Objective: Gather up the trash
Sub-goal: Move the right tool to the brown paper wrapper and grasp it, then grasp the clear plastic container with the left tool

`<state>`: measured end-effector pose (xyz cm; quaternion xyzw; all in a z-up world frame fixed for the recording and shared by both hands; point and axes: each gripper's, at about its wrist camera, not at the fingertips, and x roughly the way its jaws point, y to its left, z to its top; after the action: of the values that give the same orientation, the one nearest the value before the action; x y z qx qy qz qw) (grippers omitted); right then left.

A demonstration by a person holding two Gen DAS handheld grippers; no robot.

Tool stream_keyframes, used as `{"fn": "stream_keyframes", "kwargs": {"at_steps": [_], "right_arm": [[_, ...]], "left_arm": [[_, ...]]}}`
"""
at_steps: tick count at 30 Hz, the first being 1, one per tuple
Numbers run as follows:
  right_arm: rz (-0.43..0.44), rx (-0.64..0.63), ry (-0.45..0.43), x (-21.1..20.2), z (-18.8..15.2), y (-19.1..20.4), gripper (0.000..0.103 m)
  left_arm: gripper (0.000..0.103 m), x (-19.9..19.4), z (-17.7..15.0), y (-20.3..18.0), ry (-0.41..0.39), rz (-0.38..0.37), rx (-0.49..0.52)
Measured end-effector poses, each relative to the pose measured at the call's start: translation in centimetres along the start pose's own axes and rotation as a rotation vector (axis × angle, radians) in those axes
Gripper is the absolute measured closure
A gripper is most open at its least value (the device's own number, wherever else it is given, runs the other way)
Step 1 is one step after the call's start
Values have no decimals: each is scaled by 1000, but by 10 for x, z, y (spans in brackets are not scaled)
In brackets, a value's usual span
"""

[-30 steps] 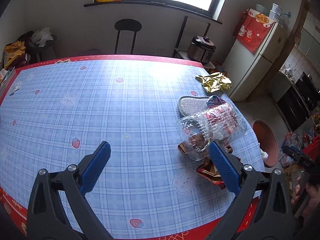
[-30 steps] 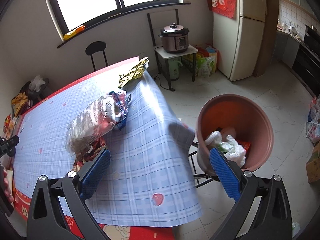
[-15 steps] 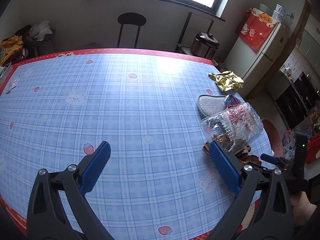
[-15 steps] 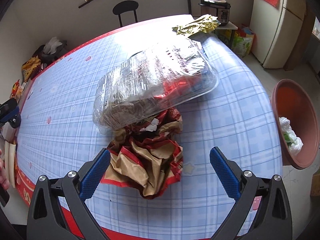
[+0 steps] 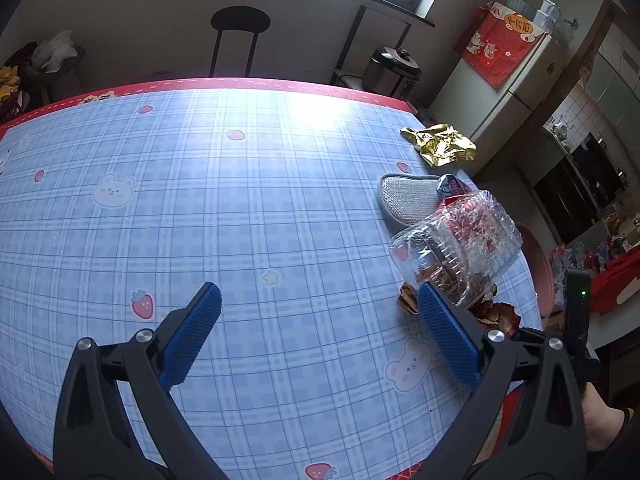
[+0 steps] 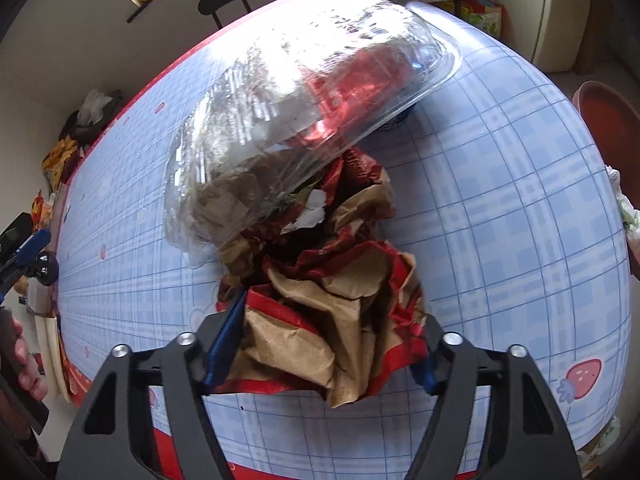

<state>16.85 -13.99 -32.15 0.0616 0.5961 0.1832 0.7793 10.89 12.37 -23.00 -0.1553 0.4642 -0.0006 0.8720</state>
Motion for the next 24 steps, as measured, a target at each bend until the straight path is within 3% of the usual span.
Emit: {"fn": "stream_keyframes", "kwargs": {"at_steps": [8, 16, 19, 24], "right_arm": [[28, 27, -6, -2, -2, -10, 44], [18, 8, -6, -3, -1, -8, 44], [15, -1, -8, -1, -2, -7, 44], [16, -8, -8, 0, -4, -5, 44]], "left_arm": [[6, 67, 13, -29, 149, -188, -75], [11, 140, 17, -25, 262, -421, -418], [21, 156, 16, -24, 282, -453, -478], [24, 170, 18, -33, 293, -497, -489]]}}
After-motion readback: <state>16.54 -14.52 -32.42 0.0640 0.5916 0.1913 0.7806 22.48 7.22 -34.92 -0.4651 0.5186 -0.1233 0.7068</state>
